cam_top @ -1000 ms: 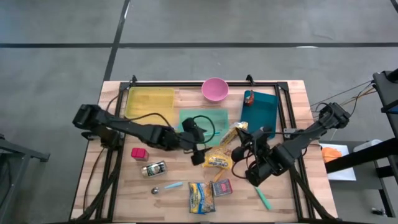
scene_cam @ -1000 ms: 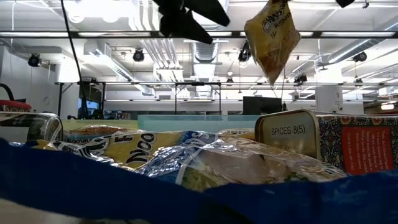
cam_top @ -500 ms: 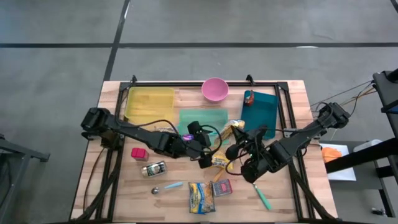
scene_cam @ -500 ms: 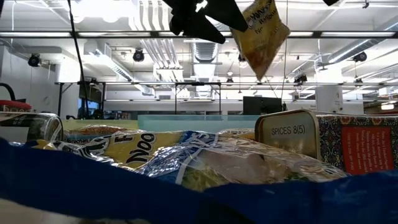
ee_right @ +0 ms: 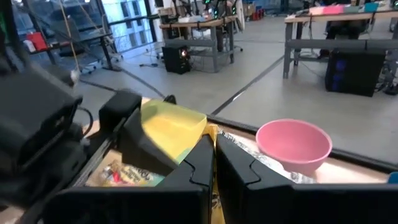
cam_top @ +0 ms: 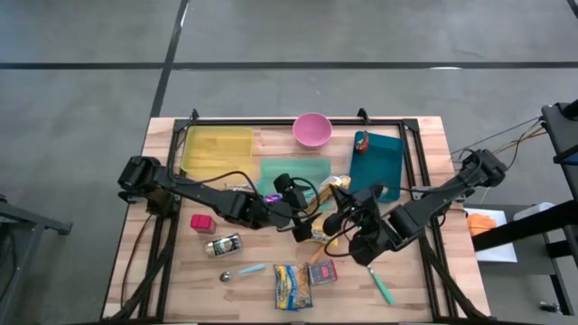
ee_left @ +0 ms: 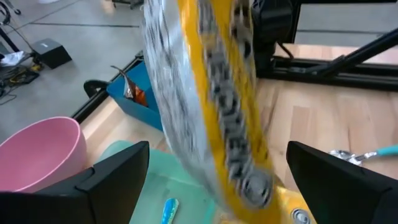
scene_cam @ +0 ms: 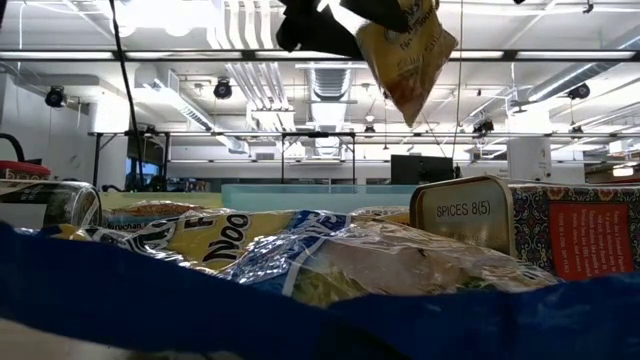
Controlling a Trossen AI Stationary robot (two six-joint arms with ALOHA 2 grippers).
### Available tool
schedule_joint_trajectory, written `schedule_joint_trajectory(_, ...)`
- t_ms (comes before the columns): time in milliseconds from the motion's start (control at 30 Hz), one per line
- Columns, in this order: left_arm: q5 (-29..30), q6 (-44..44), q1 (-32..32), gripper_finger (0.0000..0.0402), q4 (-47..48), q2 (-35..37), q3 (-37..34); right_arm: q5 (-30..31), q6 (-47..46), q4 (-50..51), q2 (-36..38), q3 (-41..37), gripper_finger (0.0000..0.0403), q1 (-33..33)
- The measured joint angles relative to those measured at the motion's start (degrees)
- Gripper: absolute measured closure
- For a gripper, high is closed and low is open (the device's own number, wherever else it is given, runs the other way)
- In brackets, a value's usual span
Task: Pick & Place Food Item
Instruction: Put the right yellow noodle pack into the yellow bin
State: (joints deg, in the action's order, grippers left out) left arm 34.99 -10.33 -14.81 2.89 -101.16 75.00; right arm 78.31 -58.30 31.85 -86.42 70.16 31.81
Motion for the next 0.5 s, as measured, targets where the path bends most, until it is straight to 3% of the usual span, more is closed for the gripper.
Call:
schedule_joint_trajectory(267, 0.0, -0.2, 0.1, 0.0016, -1.0, 0.0, 0.0, -1.1, 3.0, -6.0, -3.6, 0.2, 0.0395, -0.5)
schedule_joint_trajectory(500, -0.3, -2.0, 0.1, 0.0016, 1.9, 0.0, 0.0, -3.1, 13.7, -17.0, -4.7, 1.0, 0.0395, -0.6)
